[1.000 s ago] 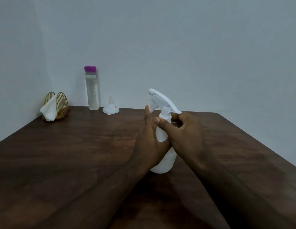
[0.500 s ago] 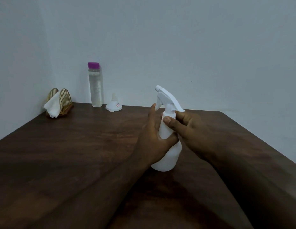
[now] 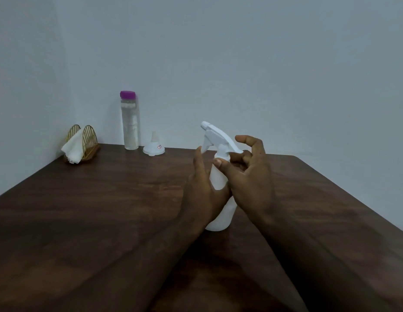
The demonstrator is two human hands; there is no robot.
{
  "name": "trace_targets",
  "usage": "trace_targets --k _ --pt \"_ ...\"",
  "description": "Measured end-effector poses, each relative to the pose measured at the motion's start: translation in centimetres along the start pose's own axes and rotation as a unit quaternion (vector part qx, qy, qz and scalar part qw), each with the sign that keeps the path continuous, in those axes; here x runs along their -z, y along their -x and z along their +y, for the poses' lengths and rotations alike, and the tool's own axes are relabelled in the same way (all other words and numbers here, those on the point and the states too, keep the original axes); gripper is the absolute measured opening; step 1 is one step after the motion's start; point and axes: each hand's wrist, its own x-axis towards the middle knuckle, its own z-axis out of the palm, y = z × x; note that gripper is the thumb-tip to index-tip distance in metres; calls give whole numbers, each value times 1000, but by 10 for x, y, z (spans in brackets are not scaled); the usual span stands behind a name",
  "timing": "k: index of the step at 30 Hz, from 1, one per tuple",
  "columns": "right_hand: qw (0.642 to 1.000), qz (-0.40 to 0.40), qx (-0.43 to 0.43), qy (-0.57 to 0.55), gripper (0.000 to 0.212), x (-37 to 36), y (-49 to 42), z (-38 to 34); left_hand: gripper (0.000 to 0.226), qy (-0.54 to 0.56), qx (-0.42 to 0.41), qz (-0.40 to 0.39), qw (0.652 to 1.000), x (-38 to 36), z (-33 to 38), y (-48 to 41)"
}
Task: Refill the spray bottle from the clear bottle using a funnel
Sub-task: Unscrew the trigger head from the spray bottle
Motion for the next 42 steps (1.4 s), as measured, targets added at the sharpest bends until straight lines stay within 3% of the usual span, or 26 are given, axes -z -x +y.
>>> trace_targets --k 4,6,9,13,19,23,26,32,37,39,42 --pt "994 -111 -12 -12 36 14 -5 0 100 6 -7 3 1000 3 0 0" --pt "991 -134 -14 -6 43 15 -3 1 98 5 -7 10 1000 3 2 0" --pt "998 -64 -10 5 64 3 3 0 102 -8 -5 14 1000 2 2 -1" --pt "999 26 -10 -17 68 -8 4 -8 104 -2 -9 15 1000 1 1 -1" --pt "994 -97 -33 -24 65 8 -1 -4 104 -4 -3 23 1000 -1 -1 0" --pt "998 -40 -33 -24 80 3 -1 -4 109 -23 -14 26 999 -1 0 2" --pt "1000 -6 -14 -14 77 -3 0 -6 108 -11 -15 23 1000 0 0 1" --pt "996 -60 -43 -49 74 1 3 -8 106 -15 0 13 1000 1 -1 2" --pt "998 19 -46 -22 69 -7 2 -12 109 -25 -8 28 999 -2 0 1" --pt "999 -2 -43 -20 67 -4 1 -14 112 -23 -6 20 1000 -1 0 3" --pt "994 -95 -45 -21 71 4 1 -15 111 -26 -8 13 1000 -1 -1 3"
